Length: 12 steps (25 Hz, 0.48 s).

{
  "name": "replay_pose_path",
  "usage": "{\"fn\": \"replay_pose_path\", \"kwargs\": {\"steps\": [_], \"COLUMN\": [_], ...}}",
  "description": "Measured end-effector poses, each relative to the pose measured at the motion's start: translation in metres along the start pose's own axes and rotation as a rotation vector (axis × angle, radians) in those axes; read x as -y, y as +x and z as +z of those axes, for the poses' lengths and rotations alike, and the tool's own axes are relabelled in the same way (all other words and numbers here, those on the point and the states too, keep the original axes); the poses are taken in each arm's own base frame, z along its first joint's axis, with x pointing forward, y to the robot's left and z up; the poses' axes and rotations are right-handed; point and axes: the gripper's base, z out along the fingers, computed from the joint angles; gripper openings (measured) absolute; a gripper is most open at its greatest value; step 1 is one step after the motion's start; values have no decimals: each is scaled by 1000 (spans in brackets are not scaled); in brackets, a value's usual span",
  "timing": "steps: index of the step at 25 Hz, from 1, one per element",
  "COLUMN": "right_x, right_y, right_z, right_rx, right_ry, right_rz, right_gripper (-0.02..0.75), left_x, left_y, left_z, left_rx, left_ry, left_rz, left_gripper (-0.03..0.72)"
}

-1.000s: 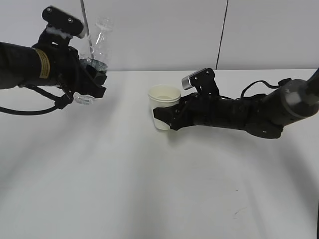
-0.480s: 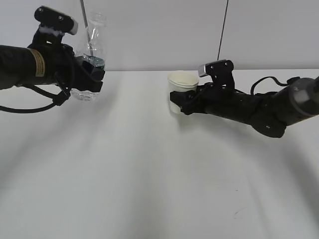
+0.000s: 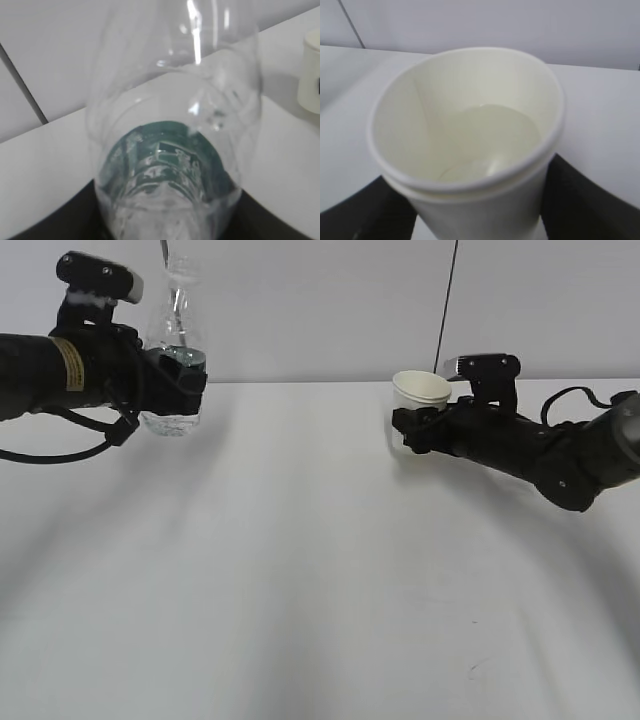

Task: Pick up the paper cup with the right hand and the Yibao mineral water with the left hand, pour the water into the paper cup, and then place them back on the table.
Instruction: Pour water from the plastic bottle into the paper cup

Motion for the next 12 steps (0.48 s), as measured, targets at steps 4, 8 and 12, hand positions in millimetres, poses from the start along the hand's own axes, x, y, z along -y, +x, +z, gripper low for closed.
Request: {"fn": "replay_pose_path", "kwargs": {"steps": [4, 8, 12], "right_x": [4, 4, 5], "right_y": [0, 4, 9], "right_z": [-1, -4, -9], "right_rx": [3, 15, 73], "right_ry": [22, 36, 56], "right_rz": [-34, -42, -6], "right_gripper": [521, 521, 521], "left_x": [-3, -3, -8], "left_y": [9, 17, 22], "left_z": [8, 16, 20], "left_rx": [3, 13, 58], "left_ry": [15, 43, 75], "left_rz": [-39, -57, -77], "left_gripper": [347, 347, 347]}}
